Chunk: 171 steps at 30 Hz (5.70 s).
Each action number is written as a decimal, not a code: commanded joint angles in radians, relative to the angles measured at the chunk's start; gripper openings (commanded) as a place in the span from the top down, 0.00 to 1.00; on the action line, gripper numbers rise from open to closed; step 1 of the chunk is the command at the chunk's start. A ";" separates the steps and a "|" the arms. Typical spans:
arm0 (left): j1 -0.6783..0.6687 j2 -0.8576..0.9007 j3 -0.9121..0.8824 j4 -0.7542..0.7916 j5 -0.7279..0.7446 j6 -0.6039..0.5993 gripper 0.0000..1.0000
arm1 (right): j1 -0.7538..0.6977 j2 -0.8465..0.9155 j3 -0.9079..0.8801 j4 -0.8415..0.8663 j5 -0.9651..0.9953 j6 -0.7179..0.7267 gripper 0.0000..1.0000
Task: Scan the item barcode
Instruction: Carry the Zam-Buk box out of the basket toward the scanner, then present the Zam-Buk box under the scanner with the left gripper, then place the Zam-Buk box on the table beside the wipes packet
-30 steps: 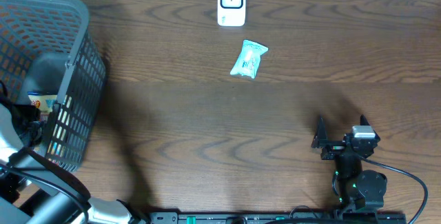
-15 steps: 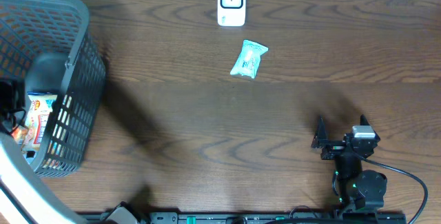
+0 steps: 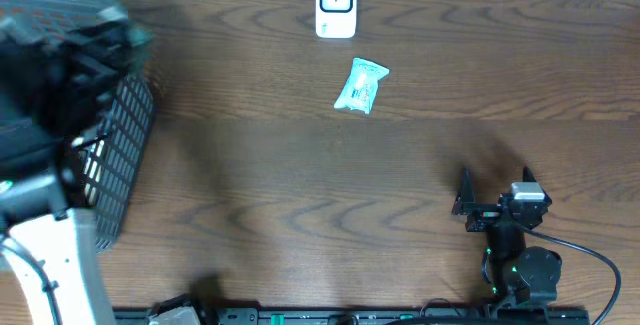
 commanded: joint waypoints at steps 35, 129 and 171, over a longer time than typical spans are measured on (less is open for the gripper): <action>-0.721 0.900 0.018 0.473 -0.502 0.509 0.51 | -0.008 -0.004 -0.002 -0.004 -0.002 0.010 0.01; -0.938 0.988 0.016 0.616 -0.634 0.412 0.51 | -0.008 -0.004 -0.002 -0.004 -0.002 0.010 0.01; 0.048 0.005 0.013 -0.016 -0.847 0.656 0.18 | -0.008 -0.004 -0.002 -0.004 -0.002 0.010 0.01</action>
